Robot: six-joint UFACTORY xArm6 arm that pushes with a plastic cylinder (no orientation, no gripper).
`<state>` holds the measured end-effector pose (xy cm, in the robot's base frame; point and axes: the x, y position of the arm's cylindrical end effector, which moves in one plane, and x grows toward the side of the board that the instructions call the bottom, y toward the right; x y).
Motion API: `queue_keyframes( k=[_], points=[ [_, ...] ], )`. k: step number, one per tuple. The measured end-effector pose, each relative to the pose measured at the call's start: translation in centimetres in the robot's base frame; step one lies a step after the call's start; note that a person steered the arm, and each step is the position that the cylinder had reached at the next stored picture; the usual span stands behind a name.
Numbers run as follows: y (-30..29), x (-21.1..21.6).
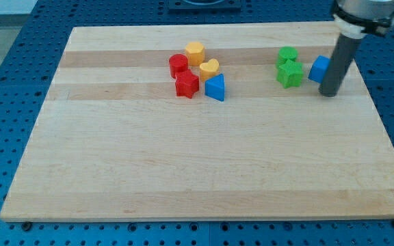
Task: Move the green circle to the right side of the yellow hexagon
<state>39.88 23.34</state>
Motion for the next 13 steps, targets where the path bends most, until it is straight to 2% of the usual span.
queue_keyframes(
  k=[1,3,5,7,11,13],
  points=[
    [2.0,-0.7],
    [2.0,-4.2],
    [-3.3,-7.1],
    [-4.8,-10.3],
    [-7.4,-10.6],
    [-7.4,-7.3]
  ],
)
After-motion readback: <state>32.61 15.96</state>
